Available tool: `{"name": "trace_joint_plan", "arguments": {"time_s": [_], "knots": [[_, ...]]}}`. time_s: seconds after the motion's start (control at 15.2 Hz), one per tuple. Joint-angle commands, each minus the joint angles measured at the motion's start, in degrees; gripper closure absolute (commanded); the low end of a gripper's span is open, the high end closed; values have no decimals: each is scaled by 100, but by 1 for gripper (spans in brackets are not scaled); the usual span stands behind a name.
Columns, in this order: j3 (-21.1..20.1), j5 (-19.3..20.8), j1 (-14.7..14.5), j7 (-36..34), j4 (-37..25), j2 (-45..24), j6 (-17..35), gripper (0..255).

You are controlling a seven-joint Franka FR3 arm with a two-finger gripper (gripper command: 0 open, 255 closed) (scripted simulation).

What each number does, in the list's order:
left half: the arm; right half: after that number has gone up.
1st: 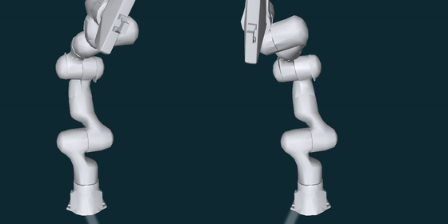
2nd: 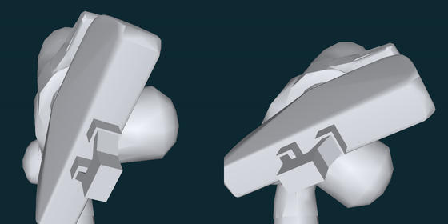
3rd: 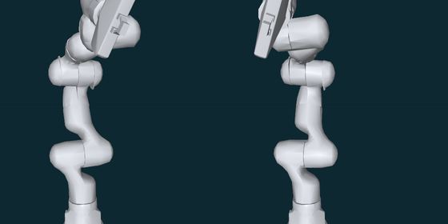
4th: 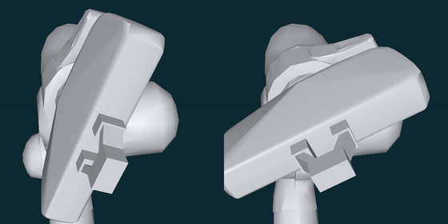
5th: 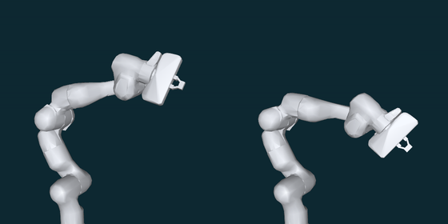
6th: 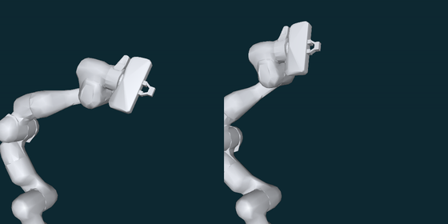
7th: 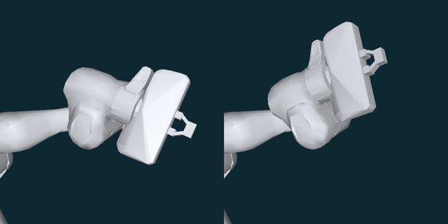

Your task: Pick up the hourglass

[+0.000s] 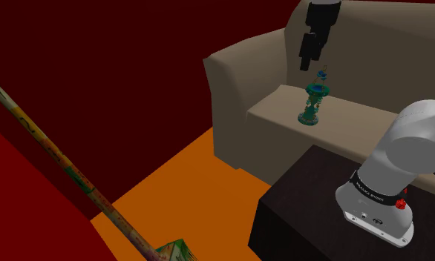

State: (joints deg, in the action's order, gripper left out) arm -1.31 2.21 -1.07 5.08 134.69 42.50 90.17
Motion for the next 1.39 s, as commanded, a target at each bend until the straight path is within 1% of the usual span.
{"name": "trace_joint_plan", "arguments": {"time_s": [0.0,0.4,0.73,1.06,1.32], "knots": [[0,0,0,0,0,0,0,0],[648,421,360,493,162,-319,581,0],[1191,700,639,895,137,-748,1088,0],[1740,876,867,1302,-33,-1310,1593,0],[2180,909,1008,1650,-272,-1848,1979,0]]}}
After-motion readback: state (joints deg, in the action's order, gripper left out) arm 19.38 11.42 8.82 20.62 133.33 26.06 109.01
